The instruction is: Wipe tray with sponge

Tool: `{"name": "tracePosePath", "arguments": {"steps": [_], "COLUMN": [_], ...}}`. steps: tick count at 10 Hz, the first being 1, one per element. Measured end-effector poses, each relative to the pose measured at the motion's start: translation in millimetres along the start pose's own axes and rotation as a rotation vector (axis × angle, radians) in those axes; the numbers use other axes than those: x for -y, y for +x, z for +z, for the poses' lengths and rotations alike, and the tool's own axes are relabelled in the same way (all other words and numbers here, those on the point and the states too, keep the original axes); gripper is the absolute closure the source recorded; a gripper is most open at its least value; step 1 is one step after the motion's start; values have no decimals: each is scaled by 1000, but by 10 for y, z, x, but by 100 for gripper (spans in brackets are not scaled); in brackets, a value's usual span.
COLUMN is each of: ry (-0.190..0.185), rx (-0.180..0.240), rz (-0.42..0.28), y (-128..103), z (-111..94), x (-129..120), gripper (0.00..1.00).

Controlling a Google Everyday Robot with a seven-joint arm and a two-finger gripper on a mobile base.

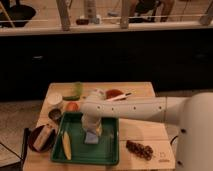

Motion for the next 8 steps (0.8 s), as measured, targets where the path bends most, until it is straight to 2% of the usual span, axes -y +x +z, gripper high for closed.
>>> {"name": "tracePosePath", "arguments": {"steps": [2,4,6,8], "ry": [-19,-22,-10,-5], "rx": [31,45,39,14], "rz": [-72,-96,-78,-36], "y": [-195,-347,-425,-380], "z": [90,110,37,-76], "x": [128,100,-130,-457], "gripper": [100,100,100,100]}}
